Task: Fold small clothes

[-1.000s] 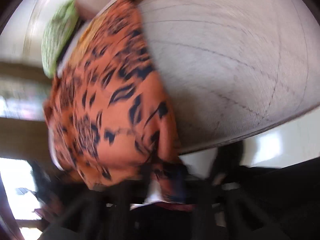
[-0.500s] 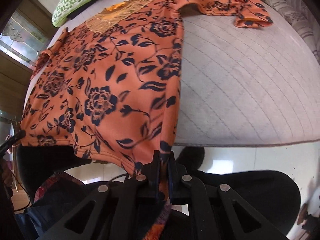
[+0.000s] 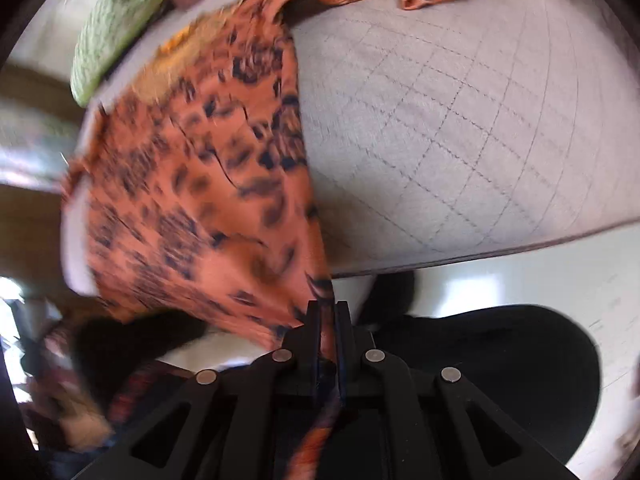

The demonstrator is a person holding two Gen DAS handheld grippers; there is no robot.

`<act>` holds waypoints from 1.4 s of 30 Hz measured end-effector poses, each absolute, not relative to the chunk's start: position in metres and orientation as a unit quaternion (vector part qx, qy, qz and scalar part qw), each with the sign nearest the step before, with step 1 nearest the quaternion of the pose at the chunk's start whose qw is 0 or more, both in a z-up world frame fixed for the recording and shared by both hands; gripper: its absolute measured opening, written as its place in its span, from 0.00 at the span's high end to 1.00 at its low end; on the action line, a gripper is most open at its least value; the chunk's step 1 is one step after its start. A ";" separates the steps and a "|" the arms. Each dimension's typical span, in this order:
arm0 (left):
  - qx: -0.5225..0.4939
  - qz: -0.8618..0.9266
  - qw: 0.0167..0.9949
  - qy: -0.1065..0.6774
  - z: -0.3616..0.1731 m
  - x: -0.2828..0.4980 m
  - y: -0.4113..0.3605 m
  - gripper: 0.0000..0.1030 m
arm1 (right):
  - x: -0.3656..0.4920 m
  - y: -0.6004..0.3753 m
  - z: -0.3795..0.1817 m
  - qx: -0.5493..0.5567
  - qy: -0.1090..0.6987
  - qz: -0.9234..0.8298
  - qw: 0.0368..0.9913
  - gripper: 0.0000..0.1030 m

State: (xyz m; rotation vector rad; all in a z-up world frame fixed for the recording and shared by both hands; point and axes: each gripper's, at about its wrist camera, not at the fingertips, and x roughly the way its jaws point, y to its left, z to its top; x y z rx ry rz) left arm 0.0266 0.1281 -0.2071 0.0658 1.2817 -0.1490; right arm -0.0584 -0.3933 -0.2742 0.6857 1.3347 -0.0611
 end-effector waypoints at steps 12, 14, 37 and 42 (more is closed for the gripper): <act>0.009 -0.192 0.859 0.475 -0.199 0.142 -0.088 0.17 | -0.025 -0.516 -0.244 0.562 0.310 -0.098 0.761 0.11; 0.011 -0.187 0.855 0.483 -0.218 0.162 -0.119 0.16 | -0.004 -0.528 -0.264 0.604 0.294 -0.097 0.734 0.11; 0.021 -0.155 0.878 0.452 -0.245 0.223 -0.136 0.06 | 0.115 -0.576 -0.228 0.456 0.311 -0.169 0.816 0.90; -0.043 -0.127 0.878 0.460 -0.241 0.236 -0.104 0.06 | 0.146 -0.533 -0.149 0.439 0.303 -0.089 0.841 0.91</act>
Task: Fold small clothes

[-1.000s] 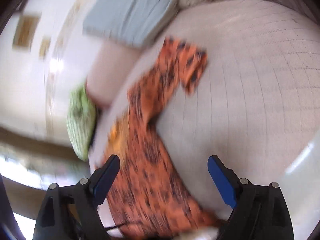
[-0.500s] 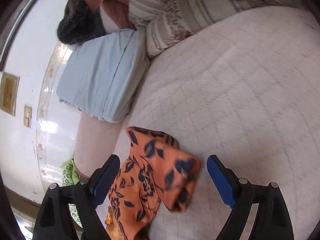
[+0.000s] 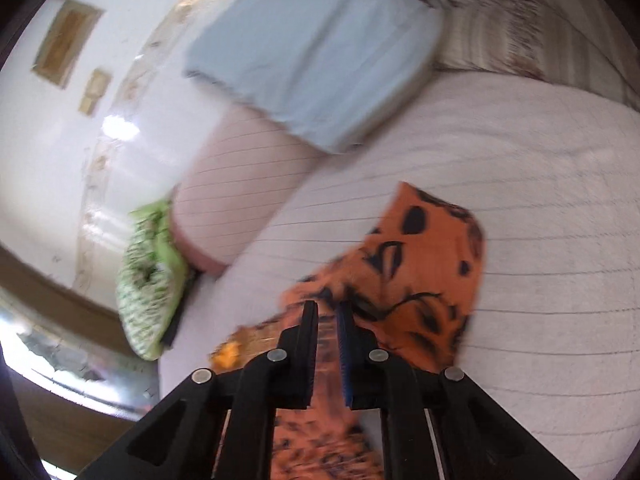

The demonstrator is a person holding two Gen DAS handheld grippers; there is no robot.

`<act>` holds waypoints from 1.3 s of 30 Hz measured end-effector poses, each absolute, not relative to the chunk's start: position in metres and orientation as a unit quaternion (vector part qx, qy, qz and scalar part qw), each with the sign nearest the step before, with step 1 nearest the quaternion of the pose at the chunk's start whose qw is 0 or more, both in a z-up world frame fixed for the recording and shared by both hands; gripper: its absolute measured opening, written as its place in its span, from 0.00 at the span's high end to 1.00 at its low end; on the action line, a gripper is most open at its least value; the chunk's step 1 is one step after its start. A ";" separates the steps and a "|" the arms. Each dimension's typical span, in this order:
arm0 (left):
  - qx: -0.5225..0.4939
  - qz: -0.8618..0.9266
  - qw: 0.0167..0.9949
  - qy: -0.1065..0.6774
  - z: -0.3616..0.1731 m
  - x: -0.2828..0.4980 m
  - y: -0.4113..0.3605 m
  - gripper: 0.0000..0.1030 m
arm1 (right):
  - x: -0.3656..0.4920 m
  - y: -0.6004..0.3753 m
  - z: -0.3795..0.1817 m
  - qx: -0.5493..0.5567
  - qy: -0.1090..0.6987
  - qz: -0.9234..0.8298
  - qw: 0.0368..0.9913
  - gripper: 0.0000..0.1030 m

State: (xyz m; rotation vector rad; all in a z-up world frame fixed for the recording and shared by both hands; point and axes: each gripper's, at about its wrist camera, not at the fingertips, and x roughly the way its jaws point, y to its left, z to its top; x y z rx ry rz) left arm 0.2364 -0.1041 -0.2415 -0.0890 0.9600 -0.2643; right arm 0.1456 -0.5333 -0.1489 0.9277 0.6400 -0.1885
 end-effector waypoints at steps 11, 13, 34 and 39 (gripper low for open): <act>-0.068 -0.097 0.891 0.439 -0.233 0.243 -0.068 0.06 | 0.151 -0.471 -0.066 0.339 0.350 -0.110 0.866 0.90; -0.051 -0.108 0.895 0.430 -0.228 0.237 -0.075 0.06 | 0.137 -0.491 -0.090 0.335 0.352 -0.152 0.861 0.88; 0.047 -0.175 0.876 0.448 -0.243 0.227 -0.142 0.06 | 0.188 -0.548 -0.265 0.263 0.462 -0.386 0.754 0.81; 0.015 -0.171 0.873 0.457 -0.241 0.232 -0.133 0.06 | 0.134 -0.571 -0.242 0.369 0.421 -0.312 0.767 0.92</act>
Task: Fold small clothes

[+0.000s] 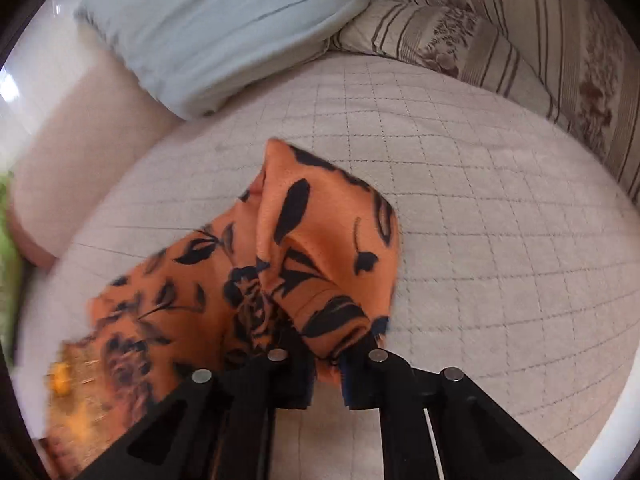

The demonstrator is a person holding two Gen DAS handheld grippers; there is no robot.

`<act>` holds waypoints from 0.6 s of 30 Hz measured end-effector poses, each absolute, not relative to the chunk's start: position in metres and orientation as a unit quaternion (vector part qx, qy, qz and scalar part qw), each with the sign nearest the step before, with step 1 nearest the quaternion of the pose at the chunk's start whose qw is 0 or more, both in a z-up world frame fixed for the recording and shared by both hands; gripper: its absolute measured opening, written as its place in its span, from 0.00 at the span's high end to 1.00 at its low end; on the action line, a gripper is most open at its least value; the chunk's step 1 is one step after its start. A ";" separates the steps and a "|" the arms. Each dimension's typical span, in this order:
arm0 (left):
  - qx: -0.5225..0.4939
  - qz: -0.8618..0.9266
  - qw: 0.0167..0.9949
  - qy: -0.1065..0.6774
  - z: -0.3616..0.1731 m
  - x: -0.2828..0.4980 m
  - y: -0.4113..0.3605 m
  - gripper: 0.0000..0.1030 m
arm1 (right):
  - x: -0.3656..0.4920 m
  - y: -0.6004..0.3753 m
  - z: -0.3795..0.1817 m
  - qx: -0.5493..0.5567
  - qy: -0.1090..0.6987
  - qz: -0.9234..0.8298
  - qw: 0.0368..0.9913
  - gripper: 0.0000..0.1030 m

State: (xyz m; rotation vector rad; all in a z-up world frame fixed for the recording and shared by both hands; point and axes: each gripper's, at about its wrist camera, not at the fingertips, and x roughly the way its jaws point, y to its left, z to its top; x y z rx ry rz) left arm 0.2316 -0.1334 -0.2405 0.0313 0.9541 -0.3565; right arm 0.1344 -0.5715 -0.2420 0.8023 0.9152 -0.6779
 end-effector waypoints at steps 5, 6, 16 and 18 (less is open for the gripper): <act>-0.009 -0.165 0.873 0.459 -0.234 0.231 -0.122 0.06 | 0.109 -0.562 -0.192 0.470 0.362 -0.163 0.788 0.93; -0.015 -0.163 0.874 0.458 -0.232 0.231 -0.119 0.06 | 0.110 -0.555 -0.181 0.473 0.355 -0.141 0.794 0.93; -0.060 -0.082 0.902 0.420 -0.208 0.240 -0.053 0.06 | 0.203 -0.396 -0.093 0.442 0.352 0.106 0.818 0.93; -0.069 -0.064 0.905 0.414 -0.205 0.243 -0.033 0.06 | 0.227 -0.355 -0.091 0.432 0.363 0.145 0.813 0.93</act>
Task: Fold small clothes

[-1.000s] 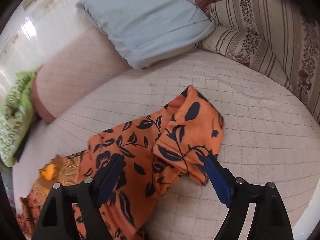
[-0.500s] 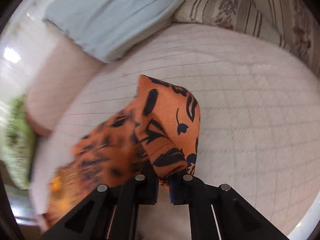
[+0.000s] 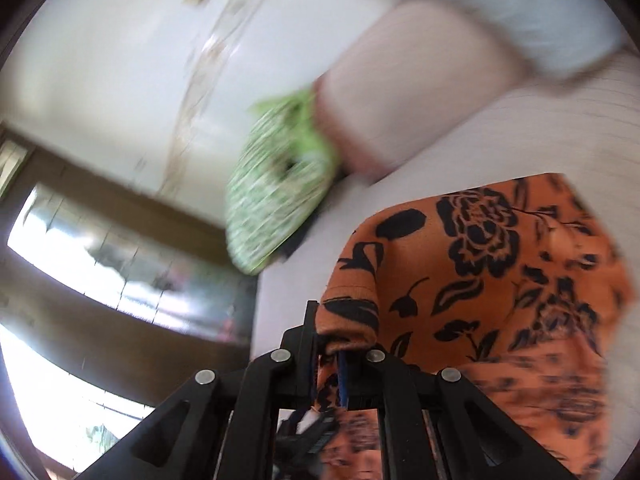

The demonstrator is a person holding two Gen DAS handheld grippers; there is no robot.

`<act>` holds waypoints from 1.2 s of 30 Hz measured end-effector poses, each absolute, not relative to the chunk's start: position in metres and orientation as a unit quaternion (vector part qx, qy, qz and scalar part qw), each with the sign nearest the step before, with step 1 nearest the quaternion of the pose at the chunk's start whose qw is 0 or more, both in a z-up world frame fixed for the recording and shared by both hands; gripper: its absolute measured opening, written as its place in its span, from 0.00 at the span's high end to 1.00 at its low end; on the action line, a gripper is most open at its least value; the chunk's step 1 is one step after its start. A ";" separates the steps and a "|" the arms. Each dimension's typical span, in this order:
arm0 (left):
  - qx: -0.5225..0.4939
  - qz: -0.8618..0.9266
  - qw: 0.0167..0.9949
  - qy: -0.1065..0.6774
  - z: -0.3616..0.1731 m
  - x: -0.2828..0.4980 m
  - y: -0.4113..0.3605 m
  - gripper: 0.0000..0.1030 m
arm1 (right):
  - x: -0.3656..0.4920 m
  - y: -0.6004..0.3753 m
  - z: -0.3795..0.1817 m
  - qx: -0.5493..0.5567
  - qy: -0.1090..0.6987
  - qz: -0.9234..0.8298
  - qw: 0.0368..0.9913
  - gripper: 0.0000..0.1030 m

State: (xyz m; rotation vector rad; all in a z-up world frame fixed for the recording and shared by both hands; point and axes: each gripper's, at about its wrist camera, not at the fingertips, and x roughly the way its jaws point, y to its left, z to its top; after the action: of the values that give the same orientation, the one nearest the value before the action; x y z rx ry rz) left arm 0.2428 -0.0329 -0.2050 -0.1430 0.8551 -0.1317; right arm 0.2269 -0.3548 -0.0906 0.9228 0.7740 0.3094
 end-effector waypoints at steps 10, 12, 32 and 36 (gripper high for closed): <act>-0.119 0.051 0.907 0.402 -0.208 0.257 0.062 0.06 | 0.302 -0.180 -0.184 0.438 0.432 0.223 0.756 0.88; -0.126 0.069 0.903 0.404 -0.212 0.260 0.074 0.06 | 0.310 -0.165 -0.208 0.444 0.465 0.208 0.737 0.87; -0.076 0.039 0.901 0.426 -0.225 0.265 0.026 0.06 | 0.213 -0.355 -0.258 0.360 0.474 0.001 0.803 0.33; 0.002 0.057 0.879 0.473 -0.254 0.278 -0.003 0.06 | 0.200 -0.382 -0.297 0.364 0.482 -0.033 0.796 0.37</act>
State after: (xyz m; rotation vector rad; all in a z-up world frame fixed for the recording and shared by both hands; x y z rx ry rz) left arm 0.2783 -0.0028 -0.2536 0.0051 0.9852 0.1198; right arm 0.2000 -0.3822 -0.2966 0.7828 1.0365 -0.0705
